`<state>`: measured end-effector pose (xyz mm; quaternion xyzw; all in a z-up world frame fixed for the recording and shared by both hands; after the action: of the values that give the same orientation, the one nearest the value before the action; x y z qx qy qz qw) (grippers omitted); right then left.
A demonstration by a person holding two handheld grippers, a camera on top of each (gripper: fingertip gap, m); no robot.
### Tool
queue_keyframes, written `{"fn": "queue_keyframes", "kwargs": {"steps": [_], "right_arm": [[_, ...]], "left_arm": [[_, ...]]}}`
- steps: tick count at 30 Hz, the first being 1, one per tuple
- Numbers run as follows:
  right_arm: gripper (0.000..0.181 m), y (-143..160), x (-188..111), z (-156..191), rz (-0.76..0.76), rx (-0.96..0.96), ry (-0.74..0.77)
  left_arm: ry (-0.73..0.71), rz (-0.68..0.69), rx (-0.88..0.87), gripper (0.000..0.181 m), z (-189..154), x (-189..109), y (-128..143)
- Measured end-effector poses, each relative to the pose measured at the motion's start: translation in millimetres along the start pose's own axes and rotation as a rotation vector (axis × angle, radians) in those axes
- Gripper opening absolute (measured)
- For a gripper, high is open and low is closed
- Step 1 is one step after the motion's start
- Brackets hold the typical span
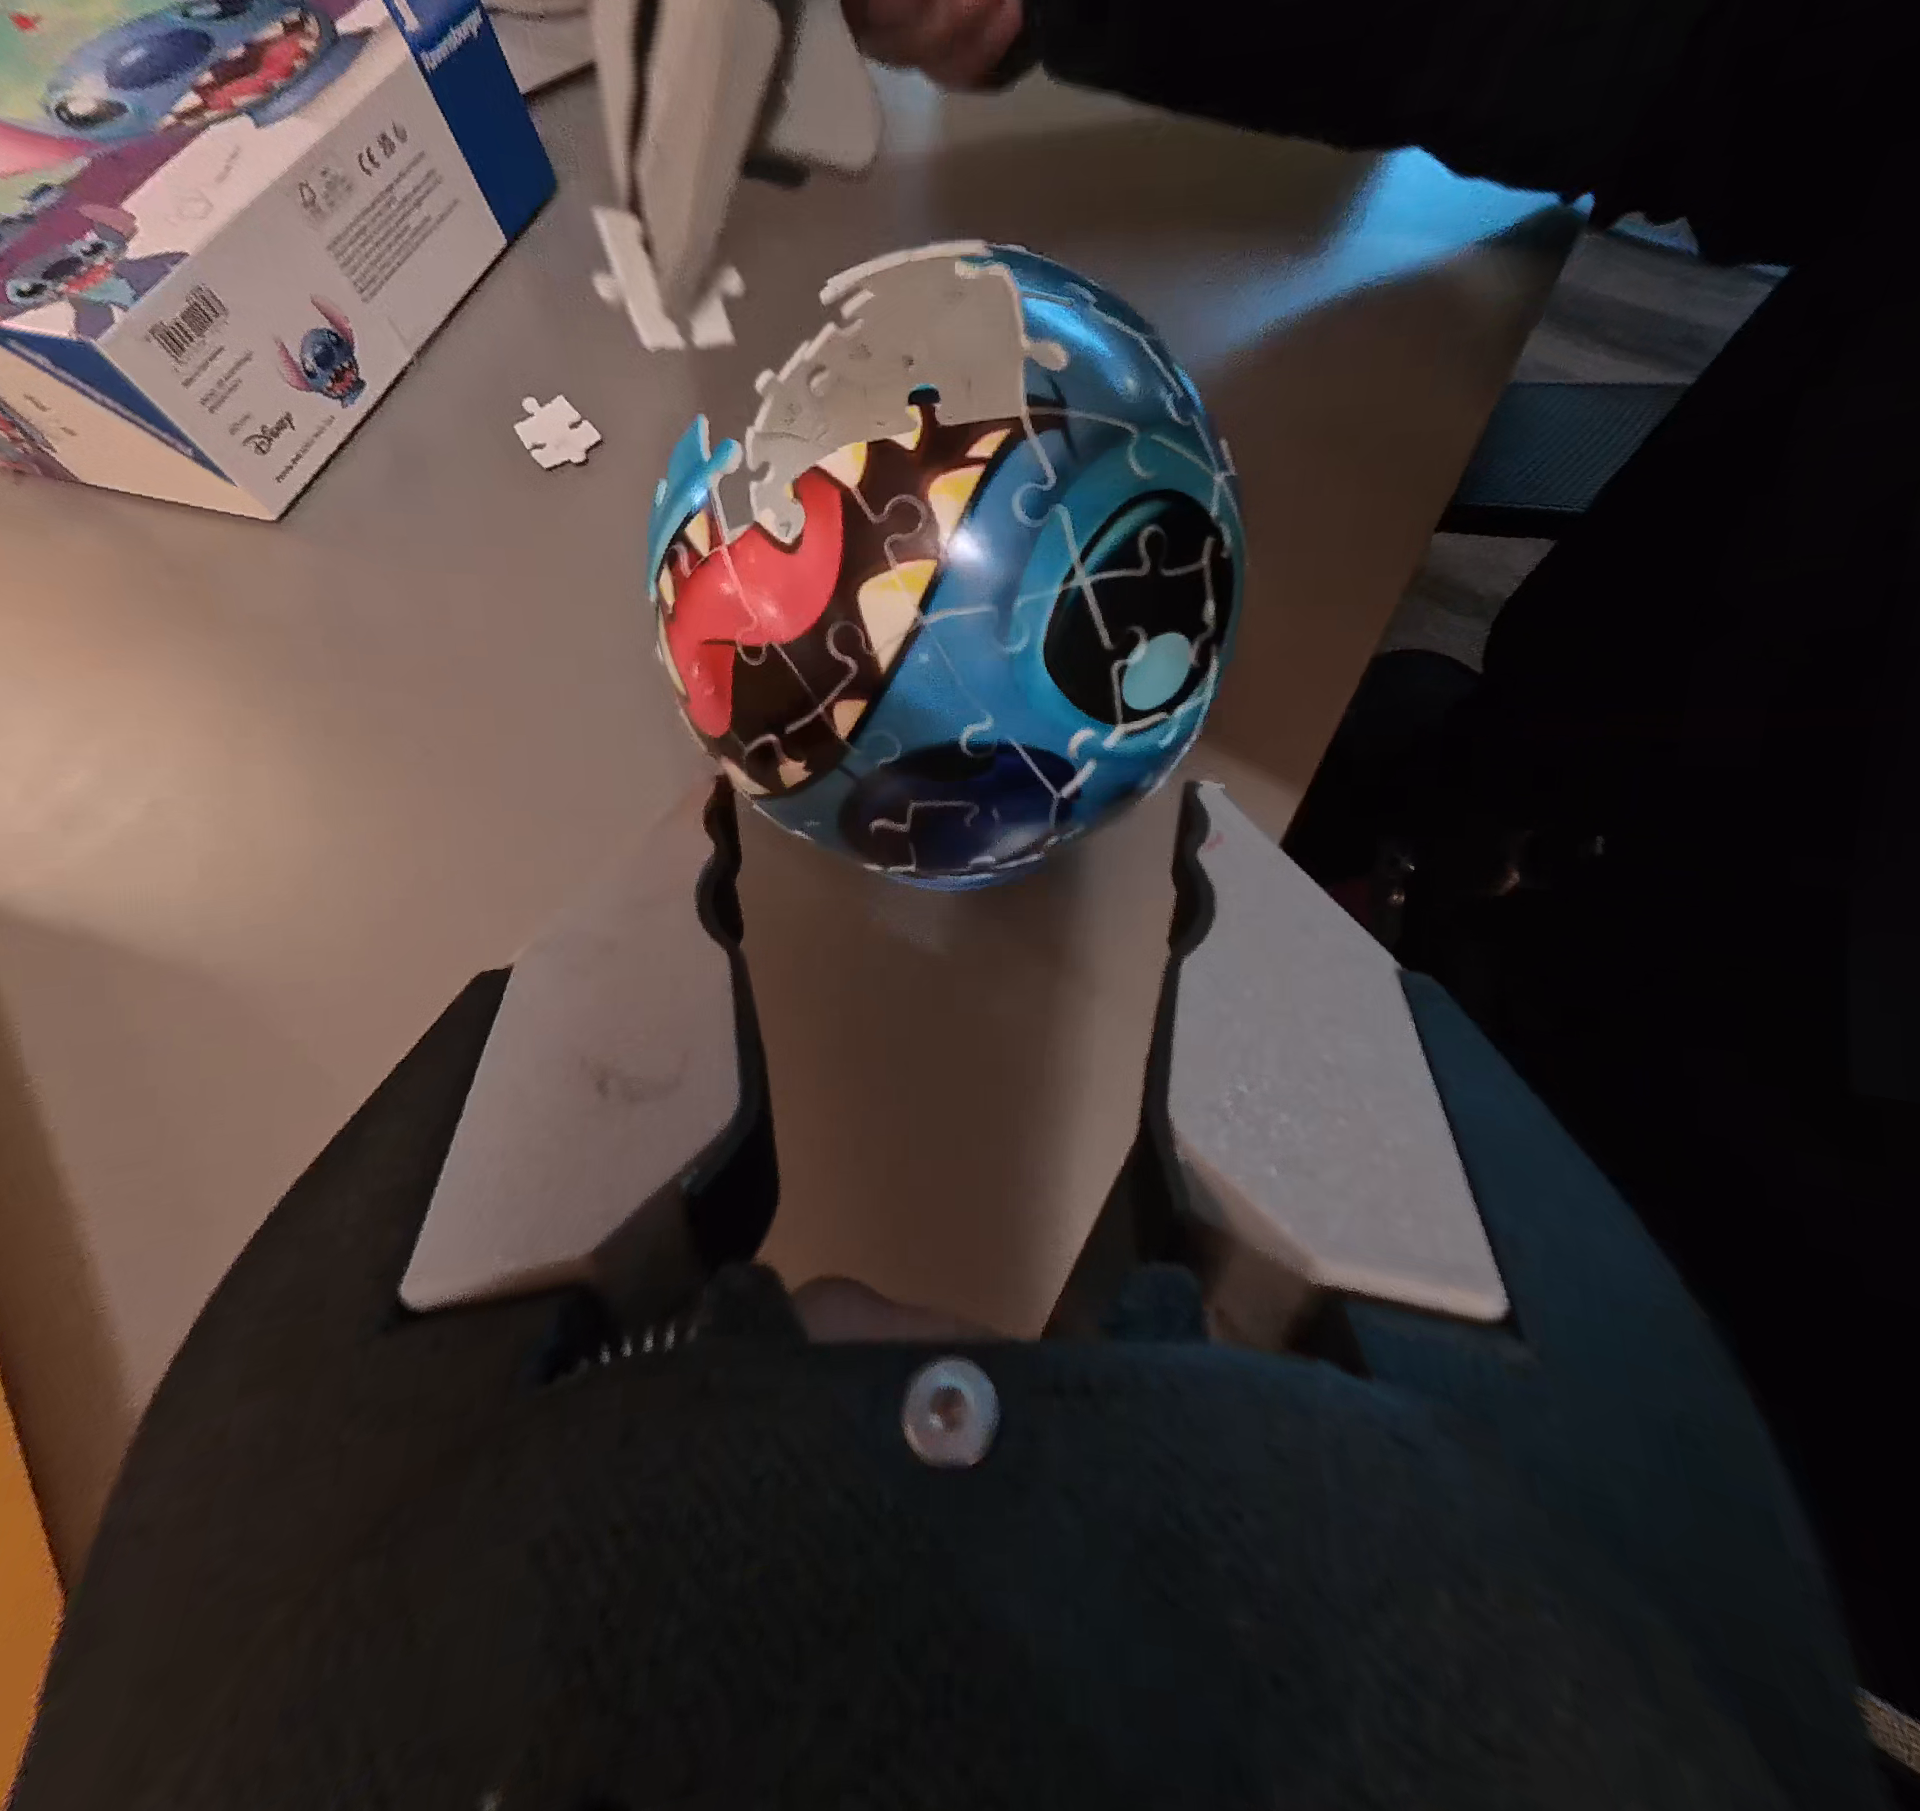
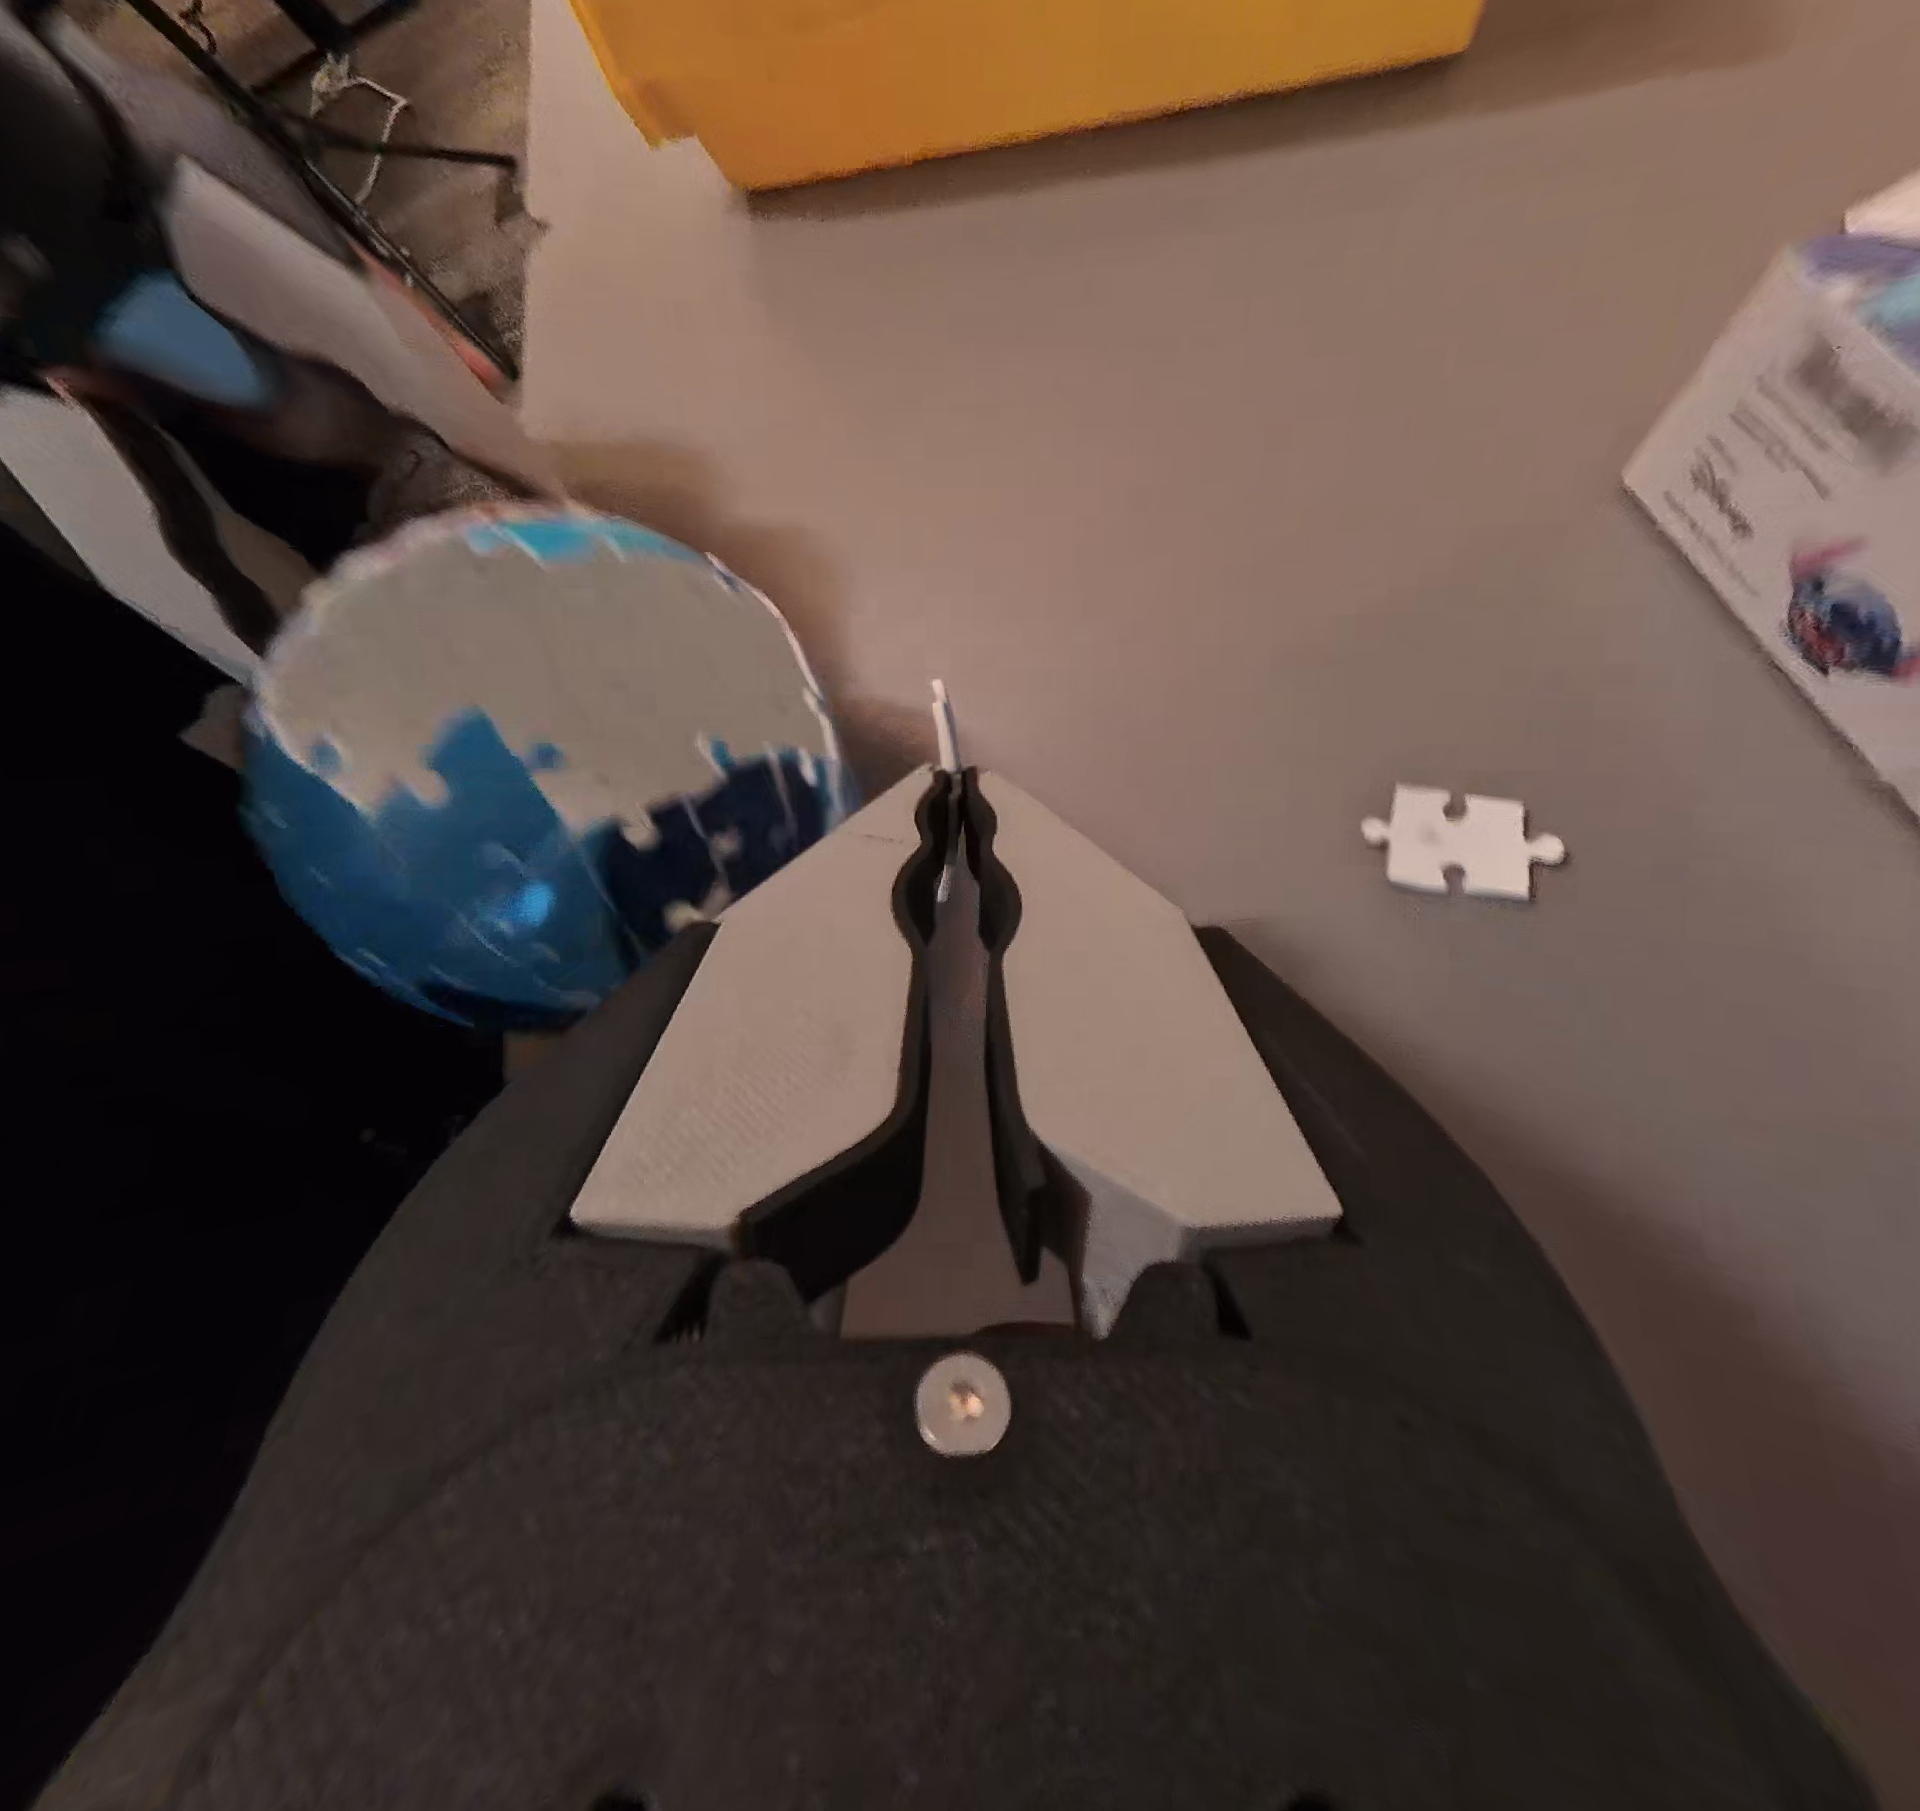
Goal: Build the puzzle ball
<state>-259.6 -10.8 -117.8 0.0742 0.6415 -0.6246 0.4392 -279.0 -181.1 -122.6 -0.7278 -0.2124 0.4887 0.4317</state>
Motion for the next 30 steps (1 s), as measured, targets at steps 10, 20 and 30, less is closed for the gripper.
{"fn": "queue_keyframes", "kwargs": {"steps": [10, 20, 30], "right_arm": [[0.001, 78, 27, -12, 0.138, 0.120, -0.045], [0.027, -1, 6, 11, 0.393, 0.119, -0.103], [0.017, -3, 49, 32, 0.945, 0.102, -0.221]], "left_arm": [[0.030, -0.044, 0.020, 0.085, 22, -2, 20], [0.066, -0.039, 0.048, 0.086, 34, 15, 31], [0.079, -0.120, -0.061, 0.080, 39, 6, 25]]}}
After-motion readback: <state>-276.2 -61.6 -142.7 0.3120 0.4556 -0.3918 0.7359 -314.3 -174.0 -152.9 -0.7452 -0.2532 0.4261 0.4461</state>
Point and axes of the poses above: each gripper's, where its closed fingertips meet, x out along the fingers, y out of its underside, z = x × y across the jaws, the point moved 2 cm from there along -x, back along the fingers, and after that the axes turned 12 degrees about -x, right-handed, at the moved point
